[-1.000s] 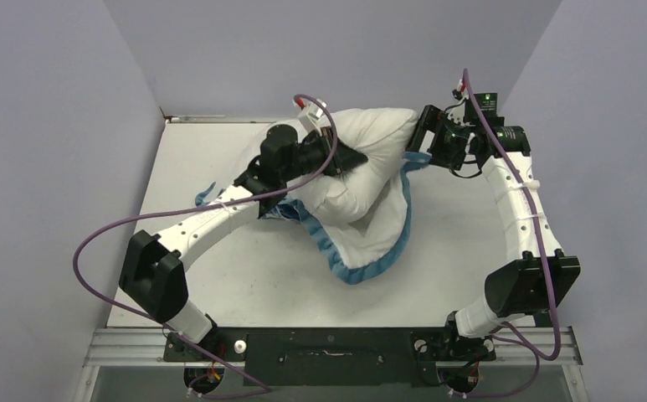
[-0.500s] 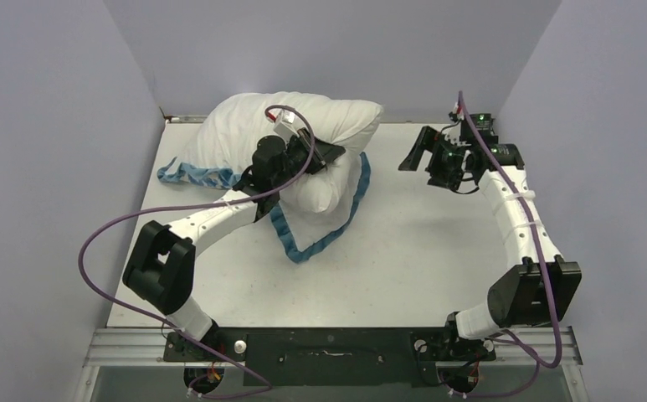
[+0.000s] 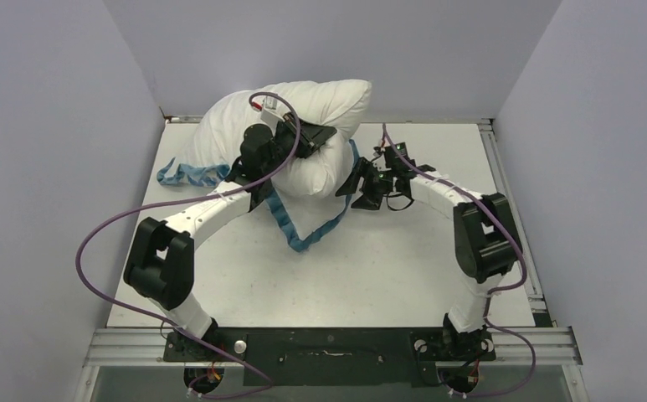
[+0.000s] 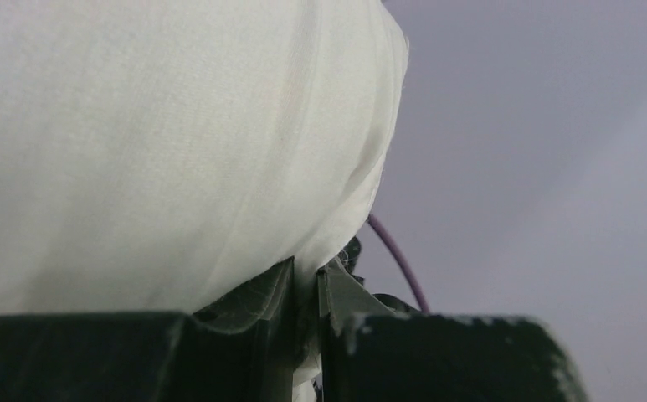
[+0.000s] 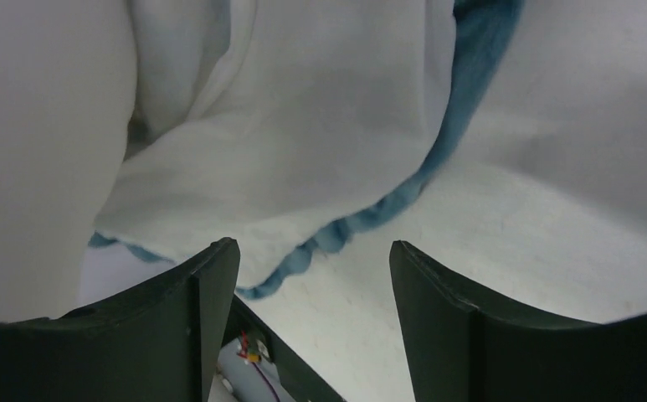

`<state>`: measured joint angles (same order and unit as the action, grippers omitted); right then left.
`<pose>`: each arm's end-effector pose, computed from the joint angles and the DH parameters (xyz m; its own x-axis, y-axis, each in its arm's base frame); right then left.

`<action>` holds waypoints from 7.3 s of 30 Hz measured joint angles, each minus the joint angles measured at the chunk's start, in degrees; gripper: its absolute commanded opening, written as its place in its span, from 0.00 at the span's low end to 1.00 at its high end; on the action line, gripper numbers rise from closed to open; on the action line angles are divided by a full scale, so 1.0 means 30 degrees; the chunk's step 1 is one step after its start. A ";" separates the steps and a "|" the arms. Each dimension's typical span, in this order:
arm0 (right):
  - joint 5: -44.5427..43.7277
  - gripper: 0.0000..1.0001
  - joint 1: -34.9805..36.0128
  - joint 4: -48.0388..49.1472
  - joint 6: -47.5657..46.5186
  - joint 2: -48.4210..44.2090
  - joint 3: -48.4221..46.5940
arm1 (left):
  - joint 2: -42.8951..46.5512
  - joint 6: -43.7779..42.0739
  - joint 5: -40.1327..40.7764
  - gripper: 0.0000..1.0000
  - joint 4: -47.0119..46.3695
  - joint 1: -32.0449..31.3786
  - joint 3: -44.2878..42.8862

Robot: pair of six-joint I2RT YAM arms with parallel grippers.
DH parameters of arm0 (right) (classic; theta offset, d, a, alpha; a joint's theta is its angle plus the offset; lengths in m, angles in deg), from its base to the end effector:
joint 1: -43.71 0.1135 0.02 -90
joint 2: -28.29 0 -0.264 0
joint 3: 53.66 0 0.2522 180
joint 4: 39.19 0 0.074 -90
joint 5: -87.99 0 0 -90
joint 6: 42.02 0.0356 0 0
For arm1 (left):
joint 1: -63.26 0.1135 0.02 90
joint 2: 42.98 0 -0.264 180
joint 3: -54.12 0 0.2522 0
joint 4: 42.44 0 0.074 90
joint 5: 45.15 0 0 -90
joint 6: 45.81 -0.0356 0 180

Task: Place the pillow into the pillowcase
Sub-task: Stuff the pillow into the pillowcase.

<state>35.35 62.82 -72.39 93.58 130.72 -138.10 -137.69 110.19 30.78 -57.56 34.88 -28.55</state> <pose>0.3528 0.1451 0.2137 -0.9578 0.2691 -0.1007 0.0926 0.6206 0.7786 0.3449 -0.1962 0.3298 -0.5971 -0.6846 -0.4181 0.3176 0.2769 -0.9069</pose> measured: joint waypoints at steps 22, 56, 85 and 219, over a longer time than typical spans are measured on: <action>-0.0022 0.83 0.0153 0.9435 0.6178 0.6601 -0.2193 | 0.1246 0.1749 -0.0044 0.00 -0.0291 0.1122 -0.0153; 0.0852 0.13 0.1501 1.1344 0.8415 1.2983 -0.9748 | 0.2346 0.1800 -0.0022 0.00 0.0736 0.1151 0.0182; 0.6193 0.58 -0.0699 2.5434 1.2925 0.6892 0.0831 | 0.3315 0.1217 -0.1231 0.00 0.1421 0.1894 0.0954; 0.2361 0.05 0.0160 2.2928 1.2735 1.2655 -0.8400 | 0.4903 -0.2725 -0.0911 0.00 0.8422 0.4401 -0.0321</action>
<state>42.43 63.30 -3.60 131.79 168.69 -163.30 -122.98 102.01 28.05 -32.29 48.08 -29.51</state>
